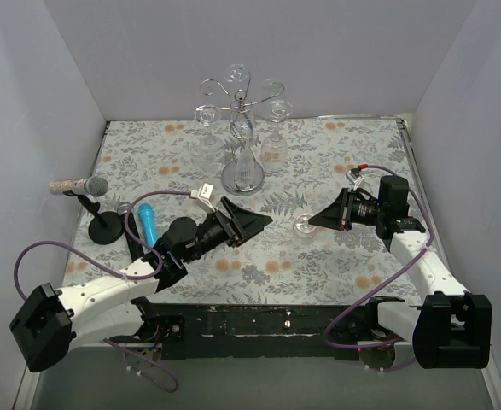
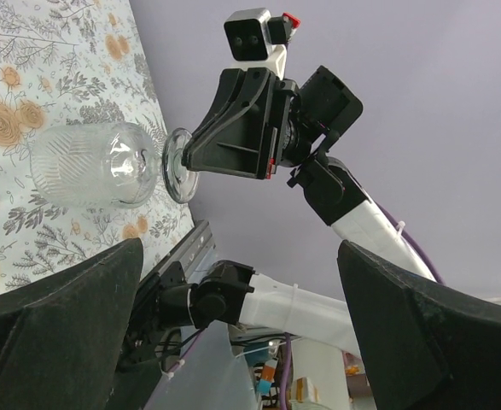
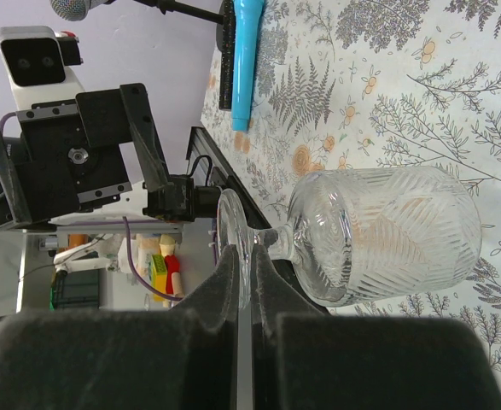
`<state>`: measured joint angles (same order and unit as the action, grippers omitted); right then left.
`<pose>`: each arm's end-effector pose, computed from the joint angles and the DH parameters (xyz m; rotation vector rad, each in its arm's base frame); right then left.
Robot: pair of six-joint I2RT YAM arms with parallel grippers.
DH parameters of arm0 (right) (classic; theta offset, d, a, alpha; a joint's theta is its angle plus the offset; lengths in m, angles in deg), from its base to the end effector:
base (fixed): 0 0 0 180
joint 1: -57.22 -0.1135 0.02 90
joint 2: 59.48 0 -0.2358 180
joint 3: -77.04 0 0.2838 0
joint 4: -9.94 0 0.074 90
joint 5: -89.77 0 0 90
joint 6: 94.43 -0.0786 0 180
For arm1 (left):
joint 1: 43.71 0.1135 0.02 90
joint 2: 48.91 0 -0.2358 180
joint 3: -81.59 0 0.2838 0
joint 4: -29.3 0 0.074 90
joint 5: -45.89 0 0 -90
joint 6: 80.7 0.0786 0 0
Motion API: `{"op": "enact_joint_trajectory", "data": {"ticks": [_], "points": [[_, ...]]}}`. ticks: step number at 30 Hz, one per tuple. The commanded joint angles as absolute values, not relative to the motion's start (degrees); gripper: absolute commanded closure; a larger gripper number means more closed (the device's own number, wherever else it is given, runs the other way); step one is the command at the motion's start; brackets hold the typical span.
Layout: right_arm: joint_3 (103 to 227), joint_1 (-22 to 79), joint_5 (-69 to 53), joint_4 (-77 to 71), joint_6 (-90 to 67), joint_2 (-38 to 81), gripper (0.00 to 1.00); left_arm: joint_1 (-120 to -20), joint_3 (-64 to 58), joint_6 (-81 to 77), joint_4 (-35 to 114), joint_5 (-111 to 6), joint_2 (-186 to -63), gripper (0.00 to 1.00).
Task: Place the wine glass upside down on the wine glass rack
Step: Turn the wine glass upside down at the wine rack.
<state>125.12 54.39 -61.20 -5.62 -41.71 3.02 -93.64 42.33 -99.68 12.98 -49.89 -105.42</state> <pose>0.2794 0.0826 0.1959 -0.0581 2.1405 1.5227 0.1955 -0.2447 0.2235 -0.9501 1.8906 -2.0637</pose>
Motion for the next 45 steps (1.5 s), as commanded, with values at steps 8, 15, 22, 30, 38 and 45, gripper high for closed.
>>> {"op": "enact_joint_trajectory", "data": {"ticks": [8, 15, 22, 30, 38, 45], "points": [[128.0, 54.6, -63.8, -3.8, -41.6, 2.8, 0.99, -93.3, 42.7, -101.8, 6.5, -50.6, -110.2, 0.02], [128.2, 54.6, -64.3, -3.6, -41.8, 3.2, 0.99, -93.3, 41.9, -101.9, 4.5, -51.2, -113.1, 0.02], [128.1, 54.6, -64.6, -3.1, -42.2, 3.4, 0.99, -93.3, 39.9, -102.0, 2.5, -52.6, -116.8, 0.02], [127.4, 54.4, -65.5, -0.9, -43.9, 3.4, 0.99, -93.5, 35.8, -102.6, -0.7, -56.0, -125.8, 0.14], [127.3, 54.1, -65.8, -0.4, -44.4, 3.4, 0.99, -95.1, 31.2, -102.1, -3.2, -58.1, -133.8, 0.33], [127.1, 54.0, -65.9, -0.2, -44.5, 3.4, 0.99, -96.6, 28.2, -101.1, -2.5, -57.7, -136.9, 0.52]]}}
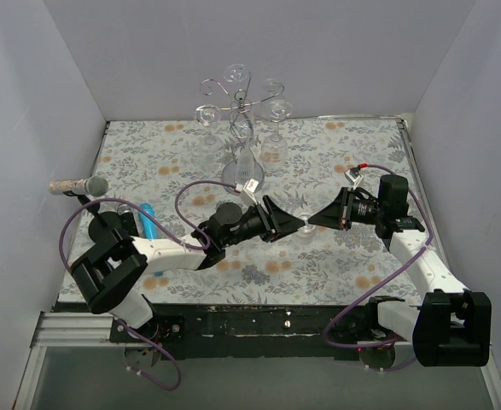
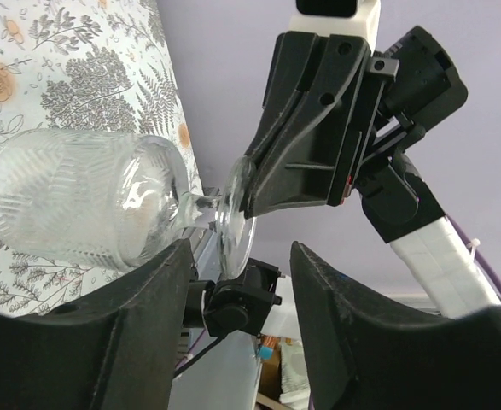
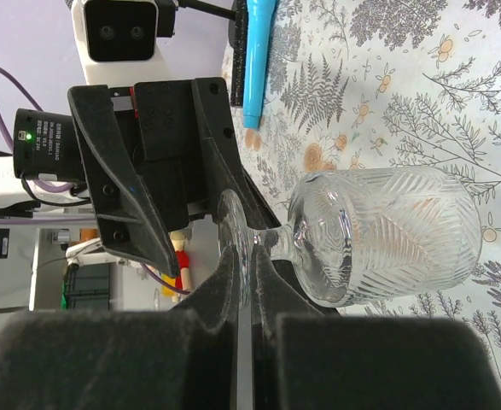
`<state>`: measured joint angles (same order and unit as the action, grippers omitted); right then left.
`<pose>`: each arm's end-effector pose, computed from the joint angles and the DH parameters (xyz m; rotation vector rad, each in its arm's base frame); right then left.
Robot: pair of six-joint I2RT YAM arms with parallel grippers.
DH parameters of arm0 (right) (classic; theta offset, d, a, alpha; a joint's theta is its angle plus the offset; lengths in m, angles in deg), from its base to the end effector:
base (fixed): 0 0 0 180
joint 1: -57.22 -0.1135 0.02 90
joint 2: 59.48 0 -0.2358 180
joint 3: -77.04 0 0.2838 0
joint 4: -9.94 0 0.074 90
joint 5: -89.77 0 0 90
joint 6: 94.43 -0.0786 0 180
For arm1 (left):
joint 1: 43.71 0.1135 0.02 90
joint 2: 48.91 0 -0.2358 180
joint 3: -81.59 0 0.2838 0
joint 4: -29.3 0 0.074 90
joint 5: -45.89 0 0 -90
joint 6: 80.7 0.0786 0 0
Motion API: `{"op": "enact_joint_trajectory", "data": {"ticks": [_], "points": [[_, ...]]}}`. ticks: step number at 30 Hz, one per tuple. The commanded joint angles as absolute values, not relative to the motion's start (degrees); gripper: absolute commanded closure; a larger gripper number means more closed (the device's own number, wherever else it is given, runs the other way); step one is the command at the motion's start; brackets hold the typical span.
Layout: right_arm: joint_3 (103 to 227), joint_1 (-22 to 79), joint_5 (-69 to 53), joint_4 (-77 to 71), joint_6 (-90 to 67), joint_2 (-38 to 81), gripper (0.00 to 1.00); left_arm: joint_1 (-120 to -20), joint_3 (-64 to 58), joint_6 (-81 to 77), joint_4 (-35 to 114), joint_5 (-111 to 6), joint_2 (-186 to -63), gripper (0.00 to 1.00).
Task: Place the wine glass upside down on the wine glass rack
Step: Turn the wine glass upside down at the wine rack.
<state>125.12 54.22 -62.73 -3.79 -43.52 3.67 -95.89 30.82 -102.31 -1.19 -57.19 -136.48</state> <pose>0.2802 0.0845 0.1970 -0.0632 2.1323 1.5635 0.2232 -0.3165 0.1625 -0.9396 2.1249 -2.0864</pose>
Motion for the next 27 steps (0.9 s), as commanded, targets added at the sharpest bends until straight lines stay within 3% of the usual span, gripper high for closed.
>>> {"op": "enact_joint_trajectory", "data": {"ticks": [1, 6, 9, 12, 16, 23, 24, 27], "points": [[127.1, 54.0, -65.9, -0.2, -44.4, 3.5, 0.99, -96.7, 28.0, -101.3, -2.4, -57.6, -137.3, 0.53], [127.1, 53.9, -66.0, -0.2, -44.6, 3.4, 0.99, -97.1, 27.4, -101.4, -1.0, -56.7, -137.9, 0.61], [127.0, 53.8, -66.0, -0.2, -44.6, 3.3, 0.99, -97.1, 27.1, -101.4, 0.3, -55.0, -137.9, 0.75], [127.0, 53.8, -66.1, -0.2, -44.6, 3.2, 0.99, -97.2, 27.0, -101.2, 1.2, -53.6, -137.4, 0.79], [126.9, 53.8, -65.9, -0.2, -44.6, 3.0, 0.99, -97.2, 27.4, -100.8, 1.7, -51.8, -136.4, 1.0], [126.6, 53.7, -65.9, 0.1, -44.6, 2.7, 0.99, -97.2, 30.9, -101.9, -0.8, -49.1, -133.5, 1.0], [126.5, 53.7, -65.8, 0.1, -44.6, 2.6, 0.96, -97.2, 31.2, -102.1, -1.1, -49.1, -133.0, 1.0], [126.5, 53.6, -65.9, 0.1, -44.5, 2.3, 0.77, -97.2, 32.1, -103.4, -0.9, -48.9, -132.1, 1.0]]}}
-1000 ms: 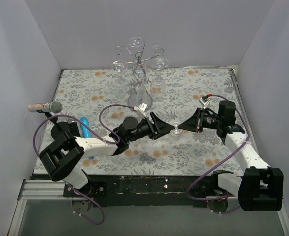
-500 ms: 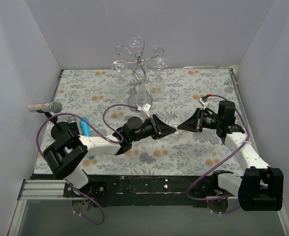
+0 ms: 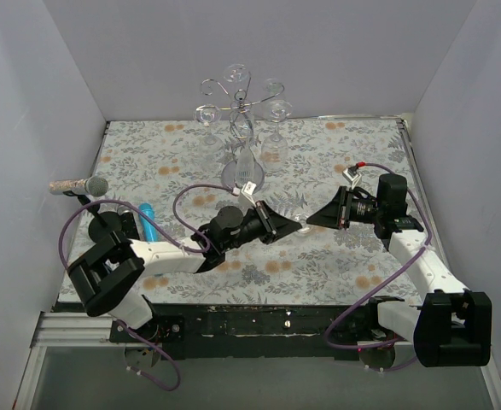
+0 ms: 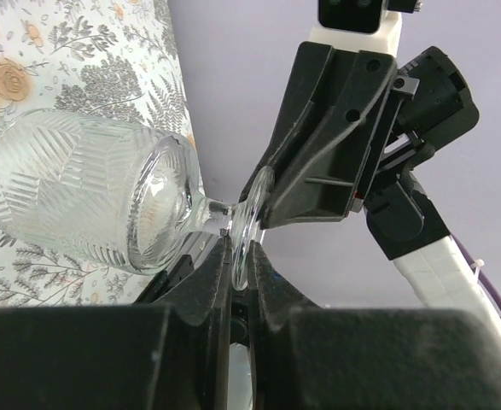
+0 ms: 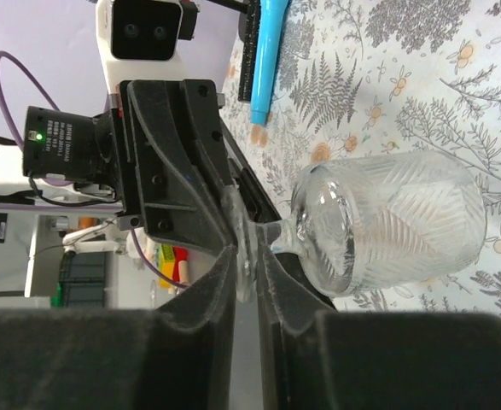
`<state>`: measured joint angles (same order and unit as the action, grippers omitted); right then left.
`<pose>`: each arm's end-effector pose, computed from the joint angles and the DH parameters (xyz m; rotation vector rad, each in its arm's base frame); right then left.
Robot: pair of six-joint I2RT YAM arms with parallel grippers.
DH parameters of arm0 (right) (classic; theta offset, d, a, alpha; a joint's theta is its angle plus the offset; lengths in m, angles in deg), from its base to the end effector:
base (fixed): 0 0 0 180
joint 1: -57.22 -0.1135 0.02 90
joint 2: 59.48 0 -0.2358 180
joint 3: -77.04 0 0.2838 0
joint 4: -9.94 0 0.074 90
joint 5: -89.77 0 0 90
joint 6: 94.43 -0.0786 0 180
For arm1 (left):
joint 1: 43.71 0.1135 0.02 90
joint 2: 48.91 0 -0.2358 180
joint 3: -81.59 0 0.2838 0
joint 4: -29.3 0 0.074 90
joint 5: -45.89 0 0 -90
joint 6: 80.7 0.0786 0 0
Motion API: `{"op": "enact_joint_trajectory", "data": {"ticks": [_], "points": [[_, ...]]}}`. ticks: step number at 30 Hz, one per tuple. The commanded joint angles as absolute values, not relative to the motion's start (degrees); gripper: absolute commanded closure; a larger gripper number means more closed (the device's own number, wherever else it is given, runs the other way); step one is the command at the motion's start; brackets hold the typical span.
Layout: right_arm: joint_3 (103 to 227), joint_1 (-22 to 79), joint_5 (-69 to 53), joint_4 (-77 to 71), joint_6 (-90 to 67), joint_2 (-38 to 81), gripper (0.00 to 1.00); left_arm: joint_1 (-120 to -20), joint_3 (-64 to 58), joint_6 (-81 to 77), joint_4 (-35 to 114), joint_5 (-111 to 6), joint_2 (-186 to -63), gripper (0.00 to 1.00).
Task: Place the wine glass upside down on the wine glass rack
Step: Turn the wine glass upside down at the wine rack.
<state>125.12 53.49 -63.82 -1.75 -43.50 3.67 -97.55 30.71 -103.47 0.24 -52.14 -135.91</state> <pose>0.2796 0.0888 0.2010 -0.1184 2.1046 1.5791 0.2198 -0.3194 0.1630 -1.0123 2.0832 -2.0480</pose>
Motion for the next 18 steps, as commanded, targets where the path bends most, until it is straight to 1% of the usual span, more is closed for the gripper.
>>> {"op": "enact_joint_trajectory", "data": {"ticks": [1, 2, 5, 7, 10, 14, 16, 18], "points": [[126.5, 53.6, -66.0, 0.1, -44.3, 2.1, 0.7, -97.2, 32.2, -104.0, -0.2, -48.9, -131.9, 1.0], [126.5, 53.6, -66.6, 0.5, -43.9, 1.9, 0.63, -97.2, 32.3, -104.5, 0.5, -48.9, -131.4, 1.0], [126.3, 53.6, -67.5, 1.6, -43.5, 1.1, 0.46, -97.1, 33.5, -105.1, 2.0, -48.8, -129.5, 1.0], [126.9, 53.7, -68.5, 1.9, -42.0, 0.9, 0.33, -97.1, 34.6, -105.2, 4.1, -48.4, -127.5, 1.0], [127.7, 53.8, -70.1, 2.3, -39.3, 0.6, 0.29, -96.8, 36.1, -105.5, 8.4, -47.9, -122.9, 1.0], [131.0, 55.3, -73.7, 0.6, -31.6, 1.7, 0.26, -95.5, 37.4, -105.3, 15.8, -47.4, -115.8, 1.0], [133.0, 56.7, -77.6, -1.9, -25.9, 2.9, 0.25, -94.5, 37.0, -104.8, 22.1, -47.4, -111.9, 1.0], [134.8, 60.4, -80.8, -4.8, -21.9, 5.1, 0.25, -93.1, 36.2, -104.2, 27.4, -48.2, -108.9, 1.0]]}}
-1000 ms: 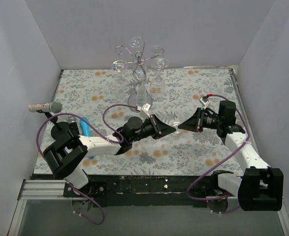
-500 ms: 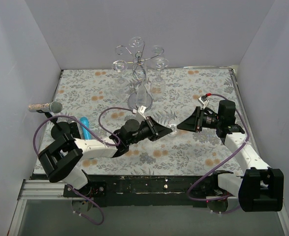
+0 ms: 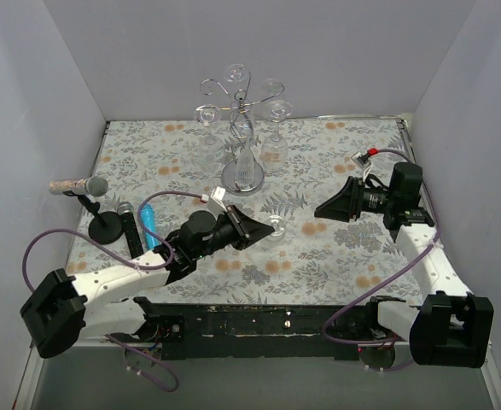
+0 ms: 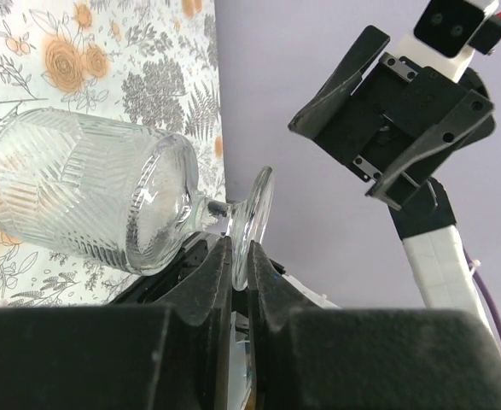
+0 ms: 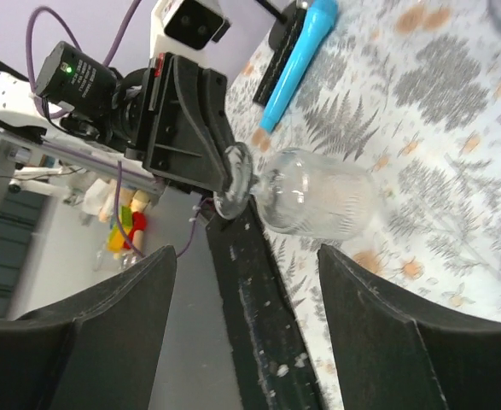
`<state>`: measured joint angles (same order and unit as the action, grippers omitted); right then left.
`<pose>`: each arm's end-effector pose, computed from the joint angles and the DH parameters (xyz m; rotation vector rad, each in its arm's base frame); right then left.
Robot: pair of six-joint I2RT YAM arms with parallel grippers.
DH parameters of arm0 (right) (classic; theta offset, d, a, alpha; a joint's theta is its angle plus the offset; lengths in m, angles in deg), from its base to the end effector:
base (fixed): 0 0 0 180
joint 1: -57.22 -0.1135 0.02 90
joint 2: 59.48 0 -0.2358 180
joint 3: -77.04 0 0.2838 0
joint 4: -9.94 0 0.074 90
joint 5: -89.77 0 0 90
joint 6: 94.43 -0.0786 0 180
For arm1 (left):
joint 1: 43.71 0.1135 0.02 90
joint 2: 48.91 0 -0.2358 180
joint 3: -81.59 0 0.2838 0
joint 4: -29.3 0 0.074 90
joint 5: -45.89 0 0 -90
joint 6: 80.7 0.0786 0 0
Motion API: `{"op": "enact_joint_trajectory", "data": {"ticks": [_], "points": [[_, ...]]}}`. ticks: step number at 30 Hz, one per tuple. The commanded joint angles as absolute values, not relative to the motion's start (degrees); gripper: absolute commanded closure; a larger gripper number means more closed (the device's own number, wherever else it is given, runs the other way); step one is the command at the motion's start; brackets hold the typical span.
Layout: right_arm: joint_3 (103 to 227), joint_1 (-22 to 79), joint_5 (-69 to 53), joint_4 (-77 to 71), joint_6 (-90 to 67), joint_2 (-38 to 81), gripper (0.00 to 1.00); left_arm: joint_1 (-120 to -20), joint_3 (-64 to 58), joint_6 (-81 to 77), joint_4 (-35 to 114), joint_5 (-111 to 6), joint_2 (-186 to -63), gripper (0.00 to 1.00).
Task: Place the wine glass upside down on the wine glass rack
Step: Turn the wine glass upside down at the wine rack.
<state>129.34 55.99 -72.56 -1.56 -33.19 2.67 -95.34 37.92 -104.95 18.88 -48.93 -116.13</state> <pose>0.2789 0.0809 0.2378 -0.4339 1.9161 1.5517 0.2041 -0.2685 0.1829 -1.1751 2.0857 -1.8967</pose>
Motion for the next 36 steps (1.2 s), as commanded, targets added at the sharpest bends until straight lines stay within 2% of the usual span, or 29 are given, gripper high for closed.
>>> {"op": "enact_joint_trajectory", "data": {"ticks": [1, 5, 9, 16, 23, 29, 36], "points": [[135.7, 61.6, -82.2, -6.4, -19.8, 6.2, 0.25, -92.2, 35.5, -103.9, 30.1, -48.8, -107.4, 1.0], [140.2, 66.8, -82.7, -18.8, -5.1, 11.0, 0.25, -89.7, 32.7, -101.7, 41.1, -50.2, -101.6, 1.0], [145.4, 68.6, -77.6, -31.9, 12.9, 14.6, 0.25, -86.0, 27.0, -97.6, 53.8, -49.9, -97.5, 1.0], [144.0, 71.5, -78.9, -30.5, 14.4, 15.7, 0.24, -72.6, 13.8, -87.8, 66.4, -54.3, -100.6, 1.0], [140.2, 73.7, -80.8, -28.4, 16.1, 15.1, 0.24, -63.1, 6.0, -82.9, 69.6, -53.9, -102.7, 1.0], [138.1, 75.9, -87.8, -28.2, 19.6, 15.5, 0.24, -59.1, 1.1, -81.9, 64.8, -48.0, -104.7, 1.0], [139.0, 77.9, -87.8, -37.0, 29.3, 15.9, 0.24, -50.1, -5.9, -83.9, 57.9, -54.5, -113.9, 1.0]]}}
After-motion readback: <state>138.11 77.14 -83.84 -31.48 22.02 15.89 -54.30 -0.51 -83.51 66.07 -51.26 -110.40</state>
